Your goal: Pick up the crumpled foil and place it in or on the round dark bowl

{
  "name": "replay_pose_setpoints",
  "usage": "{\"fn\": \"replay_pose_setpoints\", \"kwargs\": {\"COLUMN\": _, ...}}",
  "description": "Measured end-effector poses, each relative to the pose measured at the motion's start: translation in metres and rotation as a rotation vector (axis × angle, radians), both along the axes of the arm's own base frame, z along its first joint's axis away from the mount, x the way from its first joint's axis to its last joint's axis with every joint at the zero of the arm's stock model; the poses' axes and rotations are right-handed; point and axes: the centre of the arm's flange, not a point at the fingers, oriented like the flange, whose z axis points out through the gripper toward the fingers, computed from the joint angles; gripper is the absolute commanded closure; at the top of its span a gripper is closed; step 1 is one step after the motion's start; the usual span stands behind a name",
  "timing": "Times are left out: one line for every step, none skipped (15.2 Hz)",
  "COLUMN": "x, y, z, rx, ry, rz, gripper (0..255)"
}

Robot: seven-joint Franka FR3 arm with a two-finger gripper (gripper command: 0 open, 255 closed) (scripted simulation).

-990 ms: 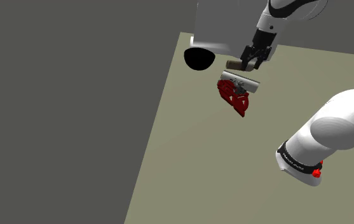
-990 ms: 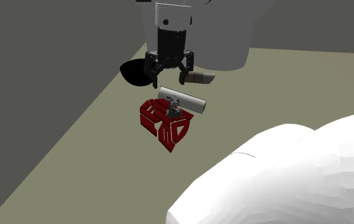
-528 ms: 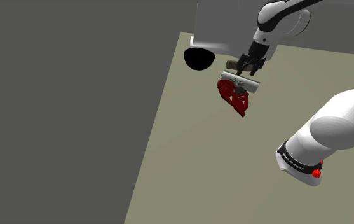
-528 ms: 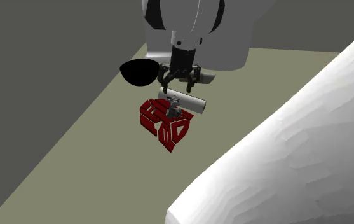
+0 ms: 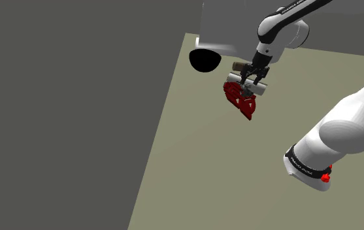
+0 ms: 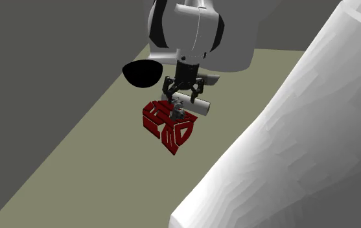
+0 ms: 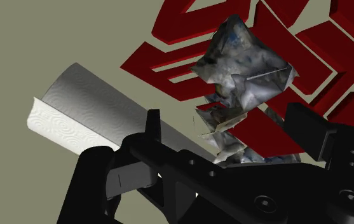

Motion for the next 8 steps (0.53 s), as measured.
{"fn": "replay_pose_setpoints", "kwargs": {"x": -0.0007, "y": 0.0012, "z": -0.0035, "rx": 0.0, "ry": 0.0, "rz": 0.0, "gripper": 0}}
{"fn": "replay_pose_setpoints", "kwargs": {"x": -0.0009, "y": 0.0017, "z": -0.0055, "rx": 0.0, "ry": 0.0, "rz": 0.0, "gripper": 0}}
{"fn": "replay_pose_setpoints", "kwargs": {"x": -0.0006, "y": 0.0019, "z": -0.0064, "rx": 0.0, "ry": 0.0, "rz": 0.0, "gripper": 0}}
{"fn": "replay_pose_setpoints", "kwargs": {"x": -0.0006, "y": 0.002, "z": -0.007, "rx": 0.0, "ry": 0.0, "rz": 0.0, "gripper": 0}}
{"fn": "replay_pose_setpoints", "kwargs": {"x": -0.0007, "y": 0.0019, "z": -0.0073, "rx": 0.0, "ry": 0.0, "rz": 0.0, "gripper": 0}}
{"fn": "replay_pose_setpoints", "kwargs": {"x": -0.0007, "y": 0.002, "z": -0.0074, "rx": 0.0, "ry": 0.0, "rz": 0.0, "gripper": 0}}
{"fn": "replay_pose_setpoints", "kwargs": {"x": -0.0008, "y": 0.002, "z": -0.0075, "rx": 0.0, "ry": 0.0, "rz": 0.0, "gripper": 0}}
{"fn": "replay_pose_setpoints", "kwargs": {"x": -0.0008, "y": 0.002, "z": -0.0075, "rx": 0.0, "ry": 0.0, "rz": 0.0, "gripper": 255}}
